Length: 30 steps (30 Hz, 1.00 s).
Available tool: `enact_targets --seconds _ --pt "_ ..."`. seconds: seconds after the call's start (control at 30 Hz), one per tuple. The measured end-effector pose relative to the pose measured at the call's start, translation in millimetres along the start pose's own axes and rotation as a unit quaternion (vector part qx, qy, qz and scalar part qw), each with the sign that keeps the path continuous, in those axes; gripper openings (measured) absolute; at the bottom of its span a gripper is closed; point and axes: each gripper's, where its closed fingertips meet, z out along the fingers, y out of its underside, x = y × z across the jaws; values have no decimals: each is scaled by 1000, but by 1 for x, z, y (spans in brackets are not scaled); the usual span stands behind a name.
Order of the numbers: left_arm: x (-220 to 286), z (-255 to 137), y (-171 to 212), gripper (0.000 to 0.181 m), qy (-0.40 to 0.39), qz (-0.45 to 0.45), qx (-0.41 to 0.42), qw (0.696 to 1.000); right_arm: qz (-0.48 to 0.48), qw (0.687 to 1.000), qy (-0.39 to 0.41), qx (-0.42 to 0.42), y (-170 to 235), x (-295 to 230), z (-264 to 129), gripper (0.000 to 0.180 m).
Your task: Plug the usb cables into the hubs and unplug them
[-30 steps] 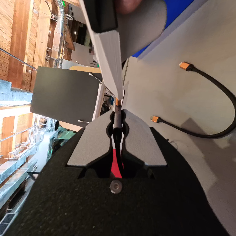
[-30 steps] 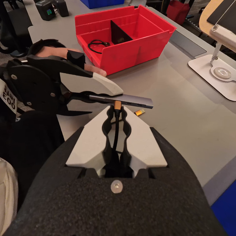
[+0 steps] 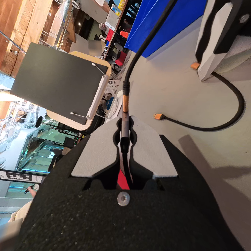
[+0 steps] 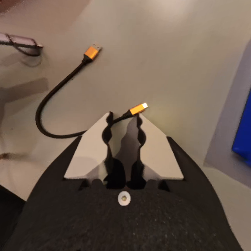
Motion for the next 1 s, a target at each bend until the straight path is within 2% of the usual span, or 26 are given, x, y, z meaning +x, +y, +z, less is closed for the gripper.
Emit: enact_targets --seconds 0.03,0.17,0.23,0.4,0.53,0.7,0.83,1.0 --pt "1 0 -1 9 2 1 0 1000 -25 1000 -1 5 -1 -1 1 20" --pt "6 0 -1 9 8 4 0 1000 -130 991 -24 2 -4 -2 4 8" --pt "6 0 0 9 9 4 -1 1000 -168 985 -46 10 -6 -3 5 7" --pt "7 0 3 10 13 13 -6 1000 -166 983 -73 41 -21 3 -4 6" --pt "10 1 5 9 16 34 -6 999 -176 972 -133 75 -43 -7 -36 6" --pt "13 3 0 9 13 74 2 997 -275 935 -216 58 -61 -37 -78 6" --pt "16 4 -4 9 8 116 -3 993 -296 929 -221 24 -64 -52 -85 6" --pt "23 5 -10 9 11 132 -3 991 -289 930 -226 29 -65 -64 -83 6"
